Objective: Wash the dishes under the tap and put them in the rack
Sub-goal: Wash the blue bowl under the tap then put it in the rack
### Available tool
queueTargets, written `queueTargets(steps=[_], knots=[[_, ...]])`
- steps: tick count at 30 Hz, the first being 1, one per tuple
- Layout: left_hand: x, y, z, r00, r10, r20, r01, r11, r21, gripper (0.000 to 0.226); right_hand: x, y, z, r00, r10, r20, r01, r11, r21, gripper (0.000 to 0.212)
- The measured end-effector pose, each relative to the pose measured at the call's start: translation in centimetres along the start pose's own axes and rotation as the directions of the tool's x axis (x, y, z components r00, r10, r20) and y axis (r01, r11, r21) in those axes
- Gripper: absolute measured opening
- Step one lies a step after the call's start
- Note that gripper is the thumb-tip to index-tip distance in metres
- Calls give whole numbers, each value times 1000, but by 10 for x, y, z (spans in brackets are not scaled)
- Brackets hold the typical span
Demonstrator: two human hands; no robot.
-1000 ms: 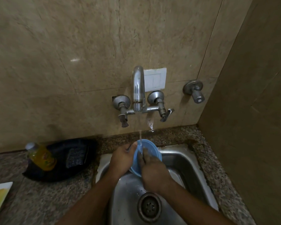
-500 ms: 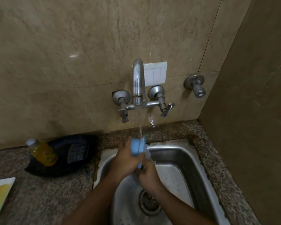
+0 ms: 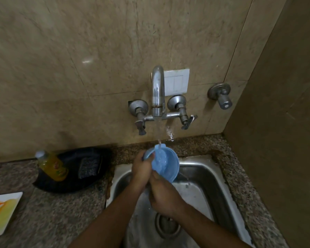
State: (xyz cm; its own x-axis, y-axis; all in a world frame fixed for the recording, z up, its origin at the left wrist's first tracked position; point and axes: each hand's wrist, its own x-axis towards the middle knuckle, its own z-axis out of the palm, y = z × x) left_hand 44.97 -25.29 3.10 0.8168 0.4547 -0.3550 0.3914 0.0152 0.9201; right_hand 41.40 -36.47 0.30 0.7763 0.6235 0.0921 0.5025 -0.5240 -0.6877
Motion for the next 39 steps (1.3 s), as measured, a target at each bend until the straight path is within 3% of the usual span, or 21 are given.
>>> queueTargets(steps=[2,3,5,7,8,10,12,14,16,18,20,22,24,26,28,32,35,37,39], knots=[[7,4,2,999,31,-33,-34,996,-84,10,3,22,-19,998,-67,11,66,917,-393,59],[7,6,5,998,55,-33,-57,996,-72,6,8,28,-26,1000,-21,-11,13,864,-503,59],[7,11,13,993,118,-7,-118,993,-23,3,16,24,-26,995,80,-55,-96,885,-456,55],[8,16,16,986,168,20,-168,986,6,9,15,18,-13,999,41,-20,-44,971,-235,62],[12,16,15,985,171,10,-171,985,-3,10,11,20,-10,1000,-22,0,21,969,-248,66],[15,15,8,985,173,-24,-173,985,-6,8,4,46,-17,985,-172,10,152,838,-525,63],[12,13,7,977,210,-35,-209,977,47,12,9,54,-25,989,-140,-42,79,757,-649,50],[11,19,10,973,226,-36,-222,971,89,13,13,34,-13,1000,-17,-19,5,858,-514,50],[13,25,8,970,240,-33,-235,964,122,15,9,17,-1,999,15,36,-3,955,-295,63],[11,23,2,963,267,-22,-261,954,149,18,3,35,-11,994,-97,49,109,918,-382,68],[6,19,1,965,262,-17,-253,945,207,22,5,53,-20,990,-143,2,118,810,-575,53],[5,23,4,965,258,-41,-239,936,260,22,9,38,-13,999,-41,-19,29,895,-445,45],[9,30,4,965,257,-53,-235,936,262,21,7,19,-2,998,-6,64,22,968,-252,59],[9,32,0,960,279,-27,-259,919,297,24,4,36,-9,990,-120,68,137,924,-358,67],[5,29,-1,953,302,15,-282,872,401,23,5,51,-21,992,-125,33,123,827,-549,53],[14,33,0,963,270,7,-234,823,518,29,4,19,-4,995,7,99,31,924,-382,46],[17,33,-6,973,224,47,-214,821,529,29,8,44,-12,989,-141,53,147,827,-543,47],[18,32,-7,974,211,85,-225,844,487,28,18,48,-25,998,-57,-13,38,800,-598,38],[16,31,-9,982,163,96,-185,937,298,38,24,34,-24,999,21,-44,-41,848,-528,34]])
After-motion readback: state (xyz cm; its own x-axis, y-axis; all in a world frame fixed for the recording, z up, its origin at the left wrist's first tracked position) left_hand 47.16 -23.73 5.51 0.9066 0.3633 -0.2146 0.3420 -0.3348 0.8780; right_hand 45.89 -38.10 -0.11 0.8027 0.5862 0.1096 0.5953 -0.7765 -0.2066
